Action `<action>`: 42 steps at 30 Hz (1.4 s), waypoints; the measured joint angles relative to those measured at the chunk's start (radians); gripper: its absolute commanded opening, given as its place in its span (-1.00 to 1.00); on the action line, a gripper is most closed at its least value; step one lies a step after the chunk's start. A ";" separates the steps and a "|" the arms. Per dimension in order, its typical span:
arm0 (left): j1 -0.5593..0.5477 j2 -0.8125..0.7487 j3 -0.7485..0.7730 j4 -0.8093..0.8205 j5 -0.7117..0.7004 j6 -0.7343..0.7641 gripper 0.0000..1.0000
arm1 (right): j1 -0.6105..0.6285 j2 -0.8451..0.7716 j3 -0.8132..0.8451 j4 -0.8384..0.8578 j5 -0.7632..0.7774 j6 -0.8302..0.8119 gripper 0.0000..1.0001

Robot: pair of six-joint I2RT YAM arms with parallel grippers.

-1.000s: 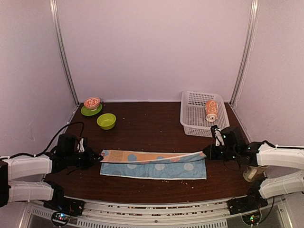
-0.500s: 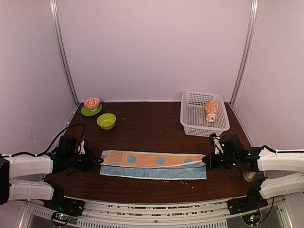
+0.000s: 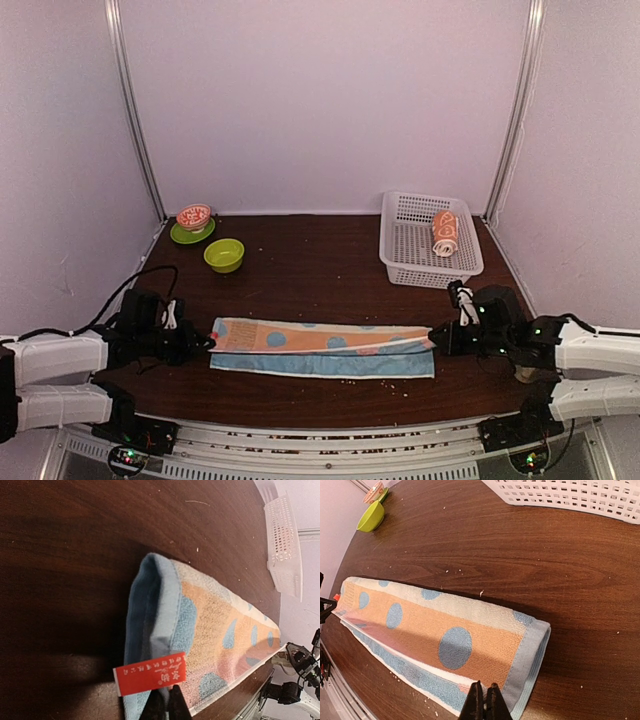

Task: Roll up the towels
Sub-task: Fold the towel at the center of the board, then smooth out the towel at the center of the board.

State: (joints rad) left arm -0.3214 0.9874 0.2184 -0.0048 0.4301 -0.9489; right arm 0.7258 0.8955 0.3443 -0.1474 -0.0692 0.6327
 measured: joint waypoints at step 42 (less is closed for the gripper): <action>-0.060 0.335 0.220 -0.038 0.068 0.058 -0.82 | -0.016 0.295 0.044 0.126 -0.090 0.372 -0.10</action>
State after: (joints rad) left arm -0.3809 1.3228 0.4385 -0.0425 0.4976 -0.8909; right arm 0.7094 1.1908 0.3882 -0.0212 -0.1589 1.0042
